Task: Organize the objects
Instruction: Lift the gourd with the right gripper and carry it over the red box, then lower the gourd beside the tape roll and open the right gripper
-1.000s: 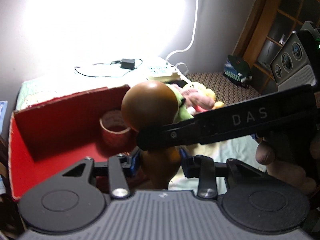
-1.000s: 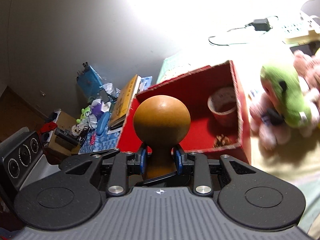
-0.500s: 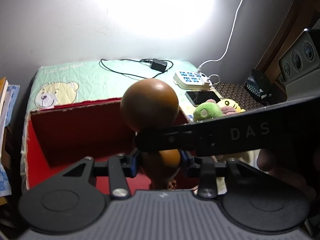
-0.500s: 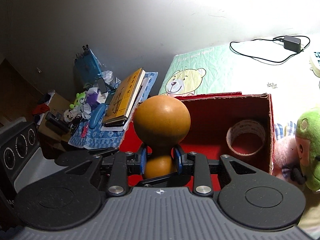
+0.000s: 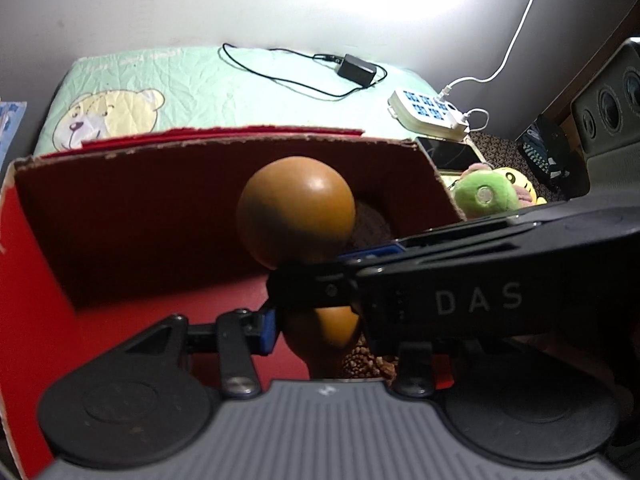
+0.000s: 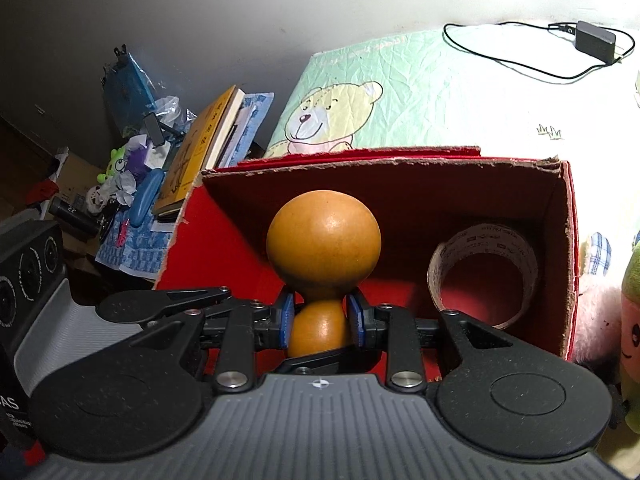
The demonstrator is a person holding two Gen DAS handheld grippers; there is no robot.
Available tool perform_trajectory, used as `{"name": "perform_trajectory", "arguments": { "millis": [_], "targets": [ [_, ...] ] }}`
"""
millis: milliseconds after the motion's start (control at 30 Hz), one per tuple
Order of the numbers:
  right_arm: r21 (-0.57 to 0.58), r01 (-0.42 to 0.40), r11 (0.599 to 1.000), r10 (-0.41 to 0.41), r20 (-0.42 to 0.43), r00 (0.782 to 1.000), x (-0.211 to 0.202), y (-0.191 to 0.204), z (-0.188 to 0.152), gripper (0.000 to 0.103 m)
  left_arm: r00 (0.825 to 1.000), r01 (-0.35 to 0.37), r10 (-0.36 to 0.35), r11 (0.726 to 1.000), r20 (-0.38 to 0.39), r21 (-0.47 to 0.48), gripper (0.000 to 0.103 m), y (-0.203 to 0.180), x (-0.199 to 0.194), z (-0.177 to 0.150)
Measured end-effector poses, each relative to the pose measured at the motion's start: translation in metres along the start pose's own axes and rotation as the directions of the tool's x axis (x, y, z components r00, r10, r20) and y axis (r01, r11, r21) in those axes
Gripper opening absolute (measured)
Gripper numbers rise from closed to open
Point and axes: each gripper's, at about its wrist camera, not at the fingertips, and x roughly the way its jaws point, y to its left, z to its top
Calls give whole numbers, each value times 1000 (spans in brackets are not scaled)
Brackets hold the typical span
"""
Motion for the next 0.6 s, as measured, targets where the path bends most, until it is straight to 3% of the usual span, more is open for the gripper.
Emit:
{"name": "perform_trajectory", "arguments": {
  "millis": [267, 400, 600],
  "targets": [
    [31, 9, 999, -6, -82, 997, 24, -14, 0, 30, 994, -25, 20, 999, -109, -39, 38, 11, 29, 1],
    [47, 40, 998, -35, -102, 994, 32, -18, 1, 30, 989, -70, 65, 997, -133, -34, 48, 9, 32, 5],
    [89, 58, 994, -47, -126, 991, 41, -30, -4, 31, 985, -95, 90, 995, -149, -26, 48, 9, 32, 5]
  ]
}}
